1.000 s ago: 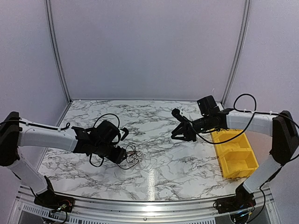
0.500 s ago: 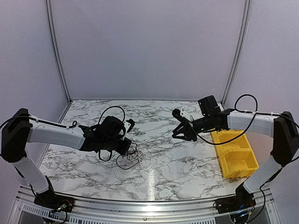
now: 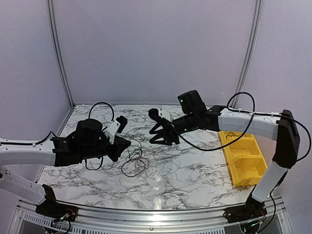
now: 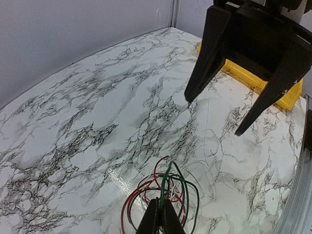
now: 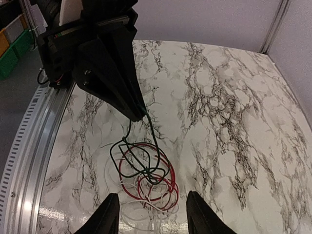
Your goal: Untangle the cables
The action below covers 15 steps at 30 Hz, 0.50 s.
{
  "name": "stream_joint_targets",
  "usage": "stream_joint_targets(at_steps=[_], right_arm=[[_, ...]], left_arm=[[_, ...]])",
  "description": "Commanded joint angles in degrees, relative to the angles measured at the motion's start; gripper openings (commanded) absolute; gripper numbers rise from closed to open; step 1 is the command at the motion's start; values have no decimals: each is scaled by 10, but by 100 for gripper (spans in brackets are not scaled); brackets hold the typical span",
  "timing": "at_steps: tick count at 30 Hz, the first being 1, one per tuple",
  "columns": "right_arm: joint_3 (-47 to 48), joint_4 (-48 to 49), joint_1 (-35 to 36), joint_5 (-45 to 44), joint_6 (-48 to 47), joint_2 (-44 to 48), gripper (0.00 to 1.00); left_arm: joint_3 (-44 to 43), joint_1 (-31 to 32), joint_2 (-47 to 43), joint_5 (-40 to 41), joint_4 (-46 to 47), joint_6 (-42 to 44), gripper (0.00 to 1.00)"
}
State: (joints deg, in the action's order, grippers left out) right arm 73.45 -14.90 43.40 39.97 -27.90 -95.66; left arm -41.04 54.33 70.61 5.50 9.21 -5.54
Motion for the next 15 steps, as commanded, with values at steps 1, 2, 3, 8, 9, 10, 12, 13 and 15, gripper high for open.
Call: stream_joint_targets(at_steps=[1, 2, 3, 8, 9, 10, 12, 13, 15], right_arm=[[59, -10, 25, 5, 22, -69, 48], [72, -14, 30, 10, 24, -80, 48], [82, -14, 33, 13, 27, -92, 49], [113, -9, 39, 40, 55, -133, 47], [117, -4, 39, 45, 62, -137, 43], [121, -2, 38, 52, 66, -141, 42], [130, 2, 39, 68, 76, -148, 41], [134, 4, 39, 75, 83, -151, 41], [142, 3, 42, 86, 89, -157, 41]], left_arm=[[17, 2, -21, -14, 25, -5, 4], [19, 2, -27, -16, 25, -7, 5], [20, 2, -30, -17, 25, -8, 5], [26, 3, -58, -13, 23, -13, 5], [27, 3, -62, -13, 23, -15, 5], [29, 3, -65, -12, 23, -17, 5], [31, 3, -68, -12, 22, -18, 5], [32, 3, -69, -12, 22, -18, 6], [32, 3, -68, -12, 21, -21, 6]])
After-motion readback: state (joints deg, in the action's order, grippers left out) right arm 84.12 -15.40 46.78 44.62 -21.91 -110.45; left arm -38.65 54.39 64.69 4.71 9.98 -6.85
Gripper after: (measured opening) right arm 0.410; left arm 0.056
